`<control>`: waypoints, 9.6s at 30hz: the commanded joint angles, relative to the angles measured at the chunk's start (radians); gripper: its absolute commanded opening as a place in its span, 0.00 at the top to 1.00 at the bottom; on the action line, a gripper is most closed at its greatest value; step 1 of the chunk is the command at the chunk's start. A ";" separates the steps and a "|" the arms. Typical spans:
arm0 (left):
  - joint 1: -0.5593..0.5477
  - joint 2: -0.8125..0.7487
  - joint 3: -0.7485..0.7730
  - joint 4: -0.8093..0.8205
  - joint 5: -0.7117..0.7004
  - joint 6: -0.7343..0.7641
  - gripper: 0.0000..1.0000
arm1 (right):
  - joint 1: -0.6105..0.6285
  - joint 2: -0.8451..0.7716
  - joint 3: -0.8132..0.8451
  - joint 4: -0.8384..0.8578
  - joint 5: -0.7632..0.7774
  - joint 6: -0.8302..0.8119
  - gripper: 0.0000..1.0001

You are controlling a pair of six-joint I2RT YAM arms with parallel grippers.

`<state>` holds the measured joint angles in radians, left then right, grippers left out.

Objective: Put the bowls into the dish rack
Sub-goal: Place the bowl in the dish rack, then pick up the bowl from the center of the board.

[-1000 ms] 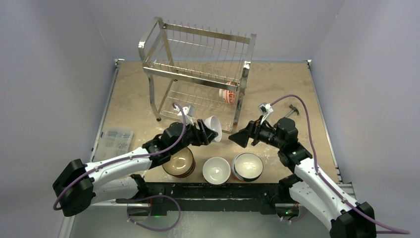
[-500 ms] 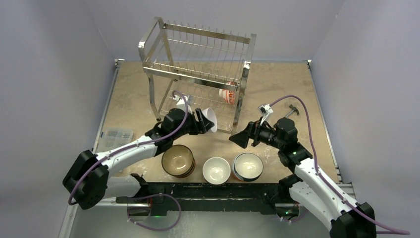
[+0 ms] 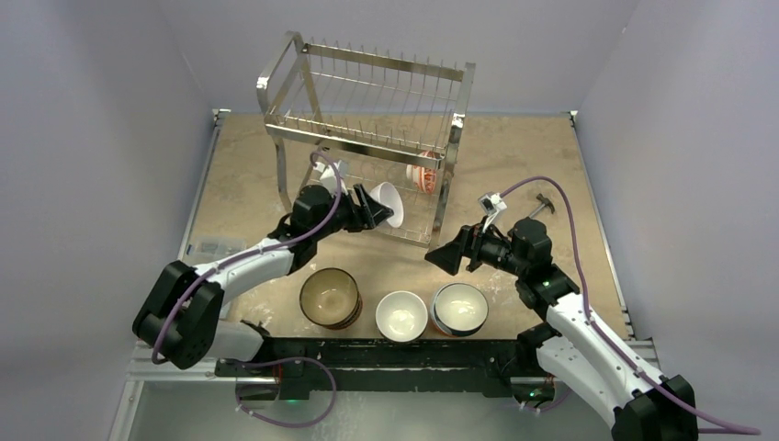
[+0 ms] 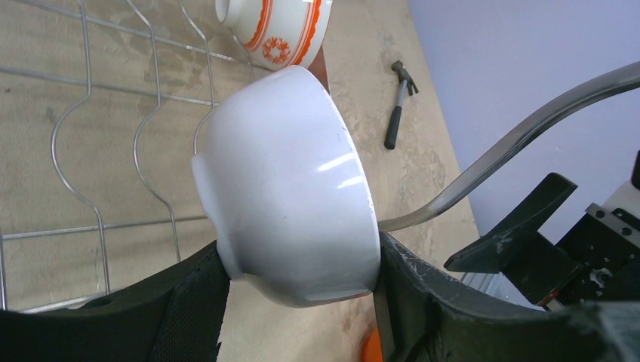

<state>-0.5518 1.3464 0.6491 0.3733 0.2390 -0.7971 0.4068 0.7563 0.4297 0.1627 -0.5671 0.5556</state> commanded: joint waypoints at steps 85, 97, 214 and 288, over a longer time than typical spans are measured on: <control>0.037 0.646 0.460 0.249 -0.060 0.645 1.00 | 0.000 0.075 0.046 -0.013 0.075 -0.143 0.01; 0.017 0.582 0.433 0.212 -0.057 0.687 0.95 | 0.000 0.065 0.044 -0.011 0.072 -0.139 0.01; -0.568 0.016 0.180 -0.671 -0.269 0.378 0.64 | 0.061 0.060 0.003 -0.010 0.115 -0.096 0.02; -0.510 -0.077 0.375 -0.727 -0.590 0.111 1.00 | 0.061 0.182 0.002 0.105 -0.120 -0.086 0.17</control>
<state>-1.0668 1.3212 0.9447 -0.4496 -0.3145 -0.6697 0.4648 0.9360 0.4255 0.2226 -0.6510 0.4648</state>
